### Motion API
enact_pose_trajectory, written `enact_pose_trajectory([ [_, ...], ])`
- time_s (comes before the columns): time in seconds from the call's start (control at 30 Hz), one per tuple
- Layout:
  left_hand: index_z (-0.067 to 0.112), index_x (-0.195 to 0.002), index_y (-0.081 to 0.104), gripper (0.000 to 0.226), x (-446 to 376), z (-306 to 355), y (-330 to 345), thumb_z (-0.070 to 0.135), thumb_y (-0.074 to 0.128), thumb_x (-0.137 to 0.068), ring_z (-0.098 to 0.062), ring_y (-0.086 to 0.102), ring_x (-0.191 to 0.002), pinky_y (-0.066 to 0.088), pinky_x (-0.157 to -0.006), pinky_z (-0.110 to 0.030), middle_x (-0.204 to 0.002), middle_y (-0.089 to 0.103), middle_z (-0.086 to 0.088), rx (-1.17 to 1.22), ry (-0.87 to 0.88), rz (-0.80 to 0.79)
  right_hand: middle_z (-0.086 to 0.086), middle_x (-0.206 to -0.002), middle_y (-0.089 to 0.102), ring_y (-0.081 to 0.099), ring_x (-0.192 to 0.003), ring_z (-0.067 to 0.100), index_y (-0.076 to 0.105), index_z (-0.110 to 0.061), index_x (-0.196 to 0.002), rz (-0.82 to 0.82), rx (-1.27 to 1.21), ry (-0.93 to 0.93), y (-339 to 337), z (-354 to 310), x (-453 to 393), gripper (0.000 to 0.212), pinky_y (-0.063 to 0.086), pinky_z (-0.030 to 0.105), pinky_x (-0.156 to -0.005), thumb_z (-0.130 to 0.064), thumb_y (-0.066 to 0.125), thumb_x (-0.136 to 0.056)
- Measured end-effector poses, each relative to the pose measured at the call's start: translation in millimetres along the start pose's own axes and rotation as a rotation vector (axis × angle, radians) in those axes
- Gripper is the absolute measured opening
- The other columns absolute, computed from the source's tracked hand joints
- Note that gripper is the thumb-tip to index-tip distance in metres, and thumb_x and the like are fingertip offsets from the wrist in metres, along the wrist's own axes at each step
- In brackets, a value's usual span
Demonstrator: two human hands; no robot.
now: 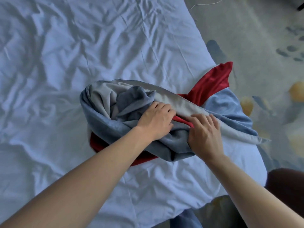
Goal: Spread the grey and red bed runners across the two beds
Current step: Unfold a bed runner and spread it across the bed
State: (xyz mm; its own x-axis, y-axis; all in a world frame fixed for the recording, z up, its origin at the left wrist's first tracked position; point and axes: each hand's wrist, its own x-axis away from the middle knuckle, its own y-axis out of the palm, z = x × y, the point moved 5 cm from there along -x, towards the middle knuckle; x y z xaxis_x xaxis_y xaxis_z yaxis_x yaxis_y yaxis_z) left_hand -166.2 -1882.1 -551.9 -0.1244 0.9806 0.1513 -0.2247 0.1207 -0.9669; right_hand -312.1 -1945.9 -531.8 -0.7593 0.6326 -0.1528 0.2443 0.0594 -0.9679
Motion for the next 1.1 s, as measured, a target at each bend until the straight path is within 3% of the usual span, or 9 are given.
enact_pose_trajectory([
  [0.17,0.023,-0.120,0.054,0.061,33,10,18,0.068,0.047,-0.079,-0.020,0.054,-0.106,0.039,-0.094,-0.037,-0.114,0.058,0.002,0.056,-0.016,-0.067,0.009,-0.094,0.070,0.063,-0.084,0.038,0.069,-0.011,-0.112,-0.274,-0.067,0.175,21,-26,33,0.055,0.045,0.044,-0.078,-0.035,0.033,-0.078],
  [0.23,0.023,-0.119,0.051,0.051,50,14,29,0.057,0.054,-0.081,-0.020,0.055,-0.107,0.038,-0.092,-0.035,-0.113,0.057,0.001,-0.015,0.020,-0.106,0.007,-0.085,0.069,0.062,-0.079,0.037,0.069,-0.011,-0.099,-0.337,-0.040,0.170,32,-36,44,0.048,0.042,0.041,-0.076,-0.036,0.035,-0.076],
  [0.37,0.025,-0.110,0.052,0.022,83,11,35,0.021,0.052,-0.089,-0.021,0.055,-0.108,0.034,-0.093,-0.033,-0.110,0.058,0.001,-0.054,-0.009,-0.075,0.004,-0.072,0.063,0.061,-0.073,0.033,0.061,-0.011,-0.079,-0.364,-0.009,0.127,41,-66,61,0.011,0.042,0.041,-0.076,-0.010,0.059,-0.069],
  [0.57,0.026,-0.100,0.059,0.024,154,-15,27,0.011,0.048,-0.086,-0.022,0.056,-0.100,0.032,-0.087,-0.034,-0.098,0.060,0.002,-0.055,-0.074,0.009,0.005,-0.056,0.055,0.052,-0.055,0.031,0.053,-0.011,-0.064,-0.256,-0.111,-0.040,36,-137,83,0.009,0.044,0.040,-0.070,-0.006,0.060,-0.066],
  [0.7,0.024,-0.088,0.066,0.021,210,-54,21,0.007,0.055,-0.082,-0.025,0.062,-0.089,0.041,-0.082,-0.037,-0.086,0.063,0.000,-0.096,-0.097,0.072,0.000,-0.072,0.064,0.059,-0.071,0.023,0.064,-0.015,-0.079,-0.228,-0.195,-0.218,43,-192,91,0.024,0.041,0.037,-0.079,-0.035,0.054,-0.088],
  [0.8,0.020,-0.077,0.066,0.019,243,-89,19,0.003,0.063,-0.071,-0.026,0.061,-0.079,0.044,-0.076,-0.038,-0.076,0.061,-0.001,-0.121,-0.106,0.074,0.000,-0.090,0.069,0.059,-0.086,0.024,0.068,-0.016,-0.100,-0.163,-0.202,-0.140,47,-205,87,0.042,0.042,0.041,-0.092,-0.054,0.057,-0.086],
  [0.93,0.016,-0.068,0.061,0.017,271,-121,15,0.000,0.058,-0.064,-0.029,0.059,-0.071,0.047,-0.070,-0.037,-0.068,0.056,-0.003,-0.123,-0.093,0.104,0.002,-0.107,0.068,0.059,-0.100,0.026,0.066,-0.015,-0.117,-0.234,-0.125,0.004,61,-216,89,0.060,0.039,0.045,-0.103,-0.062,0.052,-0.084],
  [1.0,0.016,-0.069,0.061,0.019,280,-130,18,0.000,0.050,-0.067,-0.028,0.058,-0.072,0.047,-0.071,-0.039,-0.070,0.056,-0.003,-0.101,-0.066,0.094,0.001,-0.105,0.068,0.060,-0.099,0.026,0.064,-0.020,-0.119,-0.295,-0.128,-0.023,72,-238,94,0.055,0.036,0.046,-0.107,-0.062,0.051,-0.085],
  [1.1,0.016,-0.072,0.060,0.017,291,-144,23,0.000,0.058,-0.066,-0.028,0.057,-0.075,0.047,-0.072,-0.038,-0.074,0.055,-0.003,-0.049,-0.044,0.100,-0.002,-0.103,0.067,0.060,-0.098,0.024,0.064,-0.023,-0.115,-0.323,-0.140,-0.043,88,-275,102,0.048,0.034,0.045,-0.108,-0.060,0.051,-0.086],
])
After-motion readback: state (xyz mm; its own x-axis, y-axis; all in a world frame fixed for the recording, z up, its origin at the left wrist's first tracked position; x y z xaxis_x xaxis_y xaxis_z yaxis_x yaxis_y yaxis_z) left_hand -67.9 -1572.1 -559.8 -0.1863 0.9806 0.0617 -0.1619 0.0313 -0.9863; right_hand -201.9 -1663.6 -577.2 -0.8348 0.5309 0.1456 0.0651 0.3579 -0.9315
